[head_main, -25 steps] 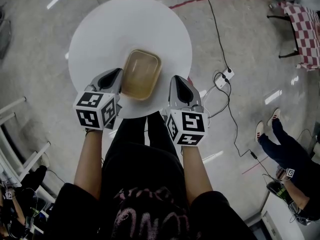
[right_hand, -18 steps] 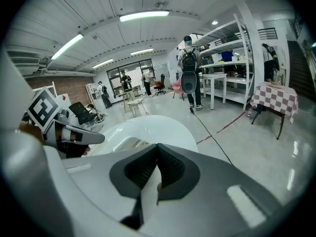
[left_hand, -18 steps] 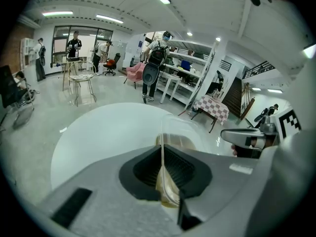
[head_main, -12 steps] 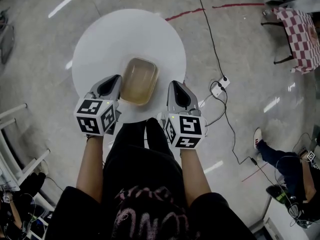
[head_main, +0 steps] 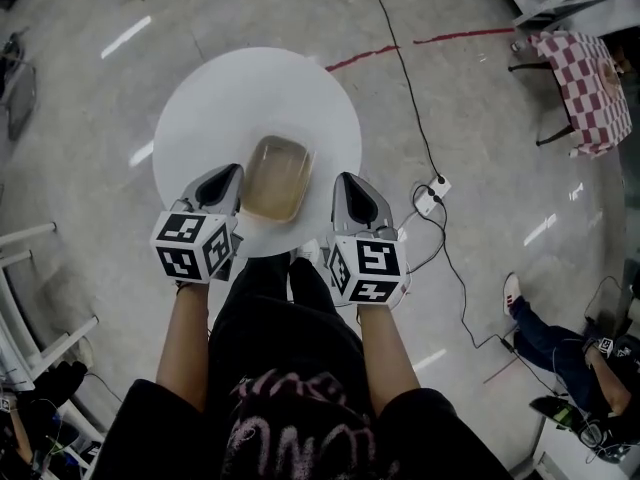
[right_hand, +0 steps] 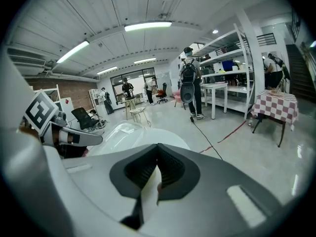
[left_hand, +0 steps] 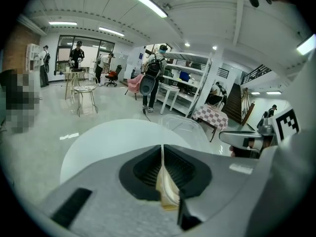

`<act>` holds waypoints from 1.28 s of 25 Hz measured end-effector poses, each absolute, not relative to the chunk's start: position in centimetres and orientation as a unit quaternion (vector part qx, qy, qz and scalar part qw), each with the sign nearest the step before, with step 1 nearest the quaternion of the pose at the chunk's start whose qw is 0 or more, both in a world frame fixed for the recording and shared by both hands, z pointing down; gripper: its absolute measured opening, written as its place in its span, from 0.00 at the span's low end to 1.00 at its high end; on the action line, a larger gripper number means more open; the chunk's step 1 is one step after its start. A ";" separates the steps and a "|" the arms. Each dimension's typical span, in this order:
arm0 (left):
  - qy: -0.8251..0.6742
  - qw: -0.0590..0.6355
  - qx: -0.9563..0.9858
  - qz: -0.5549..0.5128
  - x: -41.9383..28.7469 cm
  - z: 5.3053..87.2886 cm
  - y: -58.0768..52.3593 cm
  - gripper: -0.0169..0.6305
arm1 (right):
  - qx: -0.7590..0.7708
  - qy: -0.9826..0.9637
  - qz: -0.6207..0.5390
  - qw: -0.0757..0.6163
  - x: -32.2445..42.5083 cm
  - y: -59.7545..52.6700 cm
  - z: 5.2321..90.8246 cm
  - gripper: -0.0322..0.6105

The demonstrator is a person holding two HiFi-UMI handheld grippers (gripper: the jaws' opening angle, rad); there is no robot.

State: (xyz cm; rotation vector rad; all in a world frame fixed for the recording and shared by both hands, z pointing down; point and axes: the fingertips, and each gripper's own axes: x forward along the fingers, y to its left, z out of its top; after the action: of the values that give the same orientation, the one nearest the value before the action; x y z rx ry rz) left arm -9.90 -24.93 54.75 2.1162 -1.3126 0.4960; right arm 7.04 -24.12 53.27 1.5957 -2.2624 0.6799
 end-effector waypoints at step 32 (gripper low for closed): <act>-0.532 0.195 0.817 0.107 -10.6 42.5 -20.6 0.05 | 0.553 -0.818 0.139 0.081 7.6 -20.3 42.2 0.06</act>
State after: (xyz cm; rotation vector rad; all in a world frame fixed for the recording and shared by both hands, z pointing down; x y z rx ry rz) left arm -10.59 -20.63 42.54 2.2896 -1.4922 0.3012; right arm 7.59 -20.29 42.19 1.6522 -2.4435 0.4157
